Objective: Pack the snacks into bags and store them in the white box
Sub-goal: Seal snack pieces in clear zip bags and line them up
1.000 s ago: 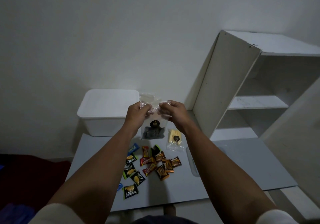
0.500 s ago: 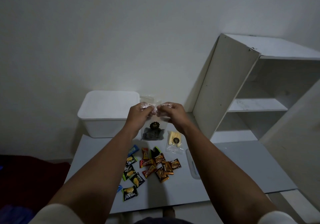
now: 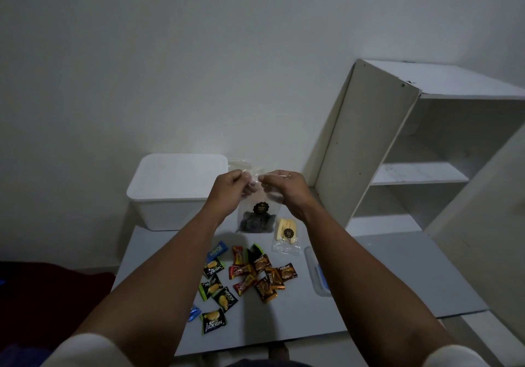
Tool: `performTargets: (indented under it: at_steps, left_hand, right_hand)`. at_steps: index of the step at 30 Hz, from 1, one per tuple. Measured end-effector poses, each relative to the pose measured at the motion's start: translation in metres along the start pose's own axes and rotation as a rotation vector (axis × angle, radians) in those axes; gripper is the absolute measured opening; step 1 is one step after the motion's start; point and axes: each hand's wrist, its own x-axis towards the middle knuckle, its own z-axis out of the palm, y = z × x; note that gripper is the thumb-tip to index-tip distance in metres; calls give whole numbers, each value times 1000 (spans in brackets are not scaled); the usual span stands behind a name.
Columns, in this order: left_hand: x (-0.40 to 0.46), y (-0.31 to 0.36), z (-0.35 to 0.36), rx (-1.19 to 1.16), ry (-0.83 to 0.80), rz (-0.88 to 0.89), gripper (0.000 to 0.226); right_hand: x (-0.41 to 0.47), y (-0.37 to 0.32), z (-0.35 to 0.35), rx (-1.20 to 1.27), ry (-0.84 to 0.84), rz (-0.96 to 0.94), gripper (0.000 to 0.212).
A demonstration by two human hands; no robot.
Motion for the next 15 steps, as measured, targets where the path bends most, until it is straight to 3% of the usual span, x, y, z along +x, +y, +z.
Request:
performTargets:
  at_steps: [9,15]
  left_hand:
    - [7,1,-4,11,38,-6,29]
    - [10,3,-2,30,26,-15,28]
  right_hand:
    - [-2,-3,-12,26,-50,20,14]
    - [-1,6,-11,-45,113,-103,16]
